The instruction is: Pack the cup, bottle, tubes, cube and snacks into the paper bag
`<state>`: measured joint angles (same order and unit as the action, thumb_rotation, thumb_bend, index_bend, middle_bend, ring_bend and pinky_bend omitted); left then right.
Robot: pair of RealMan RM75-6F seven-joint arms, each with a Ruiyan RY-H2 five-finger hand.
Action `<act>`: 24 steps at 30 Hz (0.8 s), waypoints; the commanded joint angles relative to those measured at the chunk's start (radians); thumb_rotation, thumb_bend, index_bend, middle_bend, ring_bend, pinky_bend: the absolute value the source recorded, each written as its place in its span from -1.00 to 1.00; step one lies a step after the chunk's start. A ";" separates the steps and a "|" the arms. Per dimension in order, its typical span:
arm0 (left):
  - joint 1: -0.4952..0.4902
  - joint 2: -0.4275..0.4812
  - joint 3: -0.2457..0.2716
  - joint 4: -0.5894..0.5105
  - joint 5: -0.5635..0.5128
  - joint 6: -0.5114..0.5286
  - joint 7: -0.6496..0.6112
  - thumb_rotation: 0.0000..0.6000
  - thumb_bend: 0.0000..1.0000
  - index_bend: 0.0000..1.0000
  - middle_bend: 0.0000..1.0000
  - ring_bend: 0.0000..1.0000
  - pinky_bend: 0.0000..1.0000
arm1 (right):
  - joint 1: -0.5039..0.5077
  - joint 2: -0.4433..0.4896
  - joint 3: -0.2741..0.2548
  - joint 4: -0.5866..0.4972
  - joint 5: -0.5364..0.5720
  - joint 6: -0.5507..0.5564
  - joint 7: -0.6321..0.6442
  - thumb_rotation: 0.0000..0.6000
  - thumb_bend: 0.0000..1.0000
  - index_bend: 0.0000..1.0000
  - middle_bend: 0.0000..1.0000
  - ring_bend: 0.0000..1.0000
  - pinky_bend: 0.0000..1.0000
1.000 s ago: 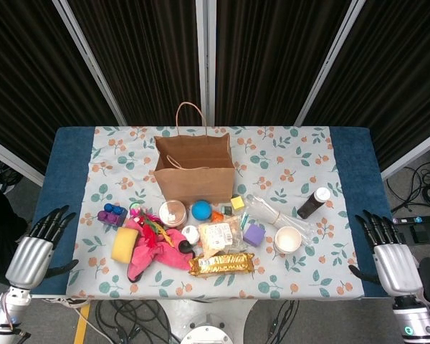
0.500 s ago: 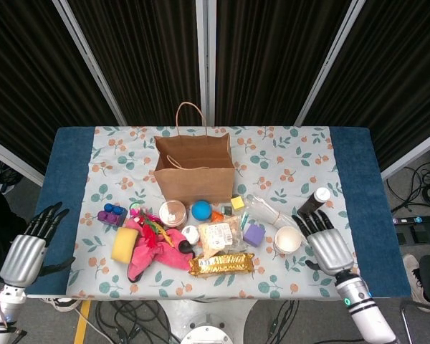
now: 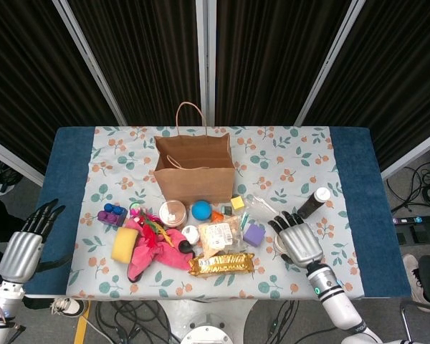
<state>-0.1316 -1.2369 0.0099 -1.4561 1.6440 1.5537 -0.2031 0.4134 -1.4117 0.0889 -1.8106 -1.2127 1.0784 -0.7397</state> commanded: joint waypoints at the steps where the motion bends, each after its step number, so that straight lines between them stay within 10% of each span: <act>1: -0.001 0.000 0.000 0.001 0.000 -0.001 -0.003 1.00 -1.00 -0.77 -0.80 -0.88 -0.67 | 0.004 -0.006 -0.005 0.004 0.008 0.014 -0.005 1.00 -0.81 -0.41 -0.49 -0.68 -0.50; 16: -0.001 0.003 0.000 -0.012 0.001 -0.001 -0.005 1.00 -1.00 -0.78 -0.80 -0.88 -0.67 | 0.020 0.045 0.037 -0.089 -0.077 0.127 0.029 1.00 -0.65 -0.03 -0.20 -0.40 -0.19; 24: -0.005 0.009 -0.002 -0.016 0.007 0.000 -0.007 1.00 -1.00 -0.78 -0.80 -0.87 -0.67 | 0.078 0.158 0.183 -0.313 -0.085 0.201 -0.062 1.00 -0.65 0.00 -0.18 -0.39 -0.18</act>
<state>-0.1365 -1.2280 0.0078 -1.4719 1.6509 1.5538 -0.2102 0.4652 -1.2986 0.2125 -2.0505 -1.2947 1.2474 -0.7632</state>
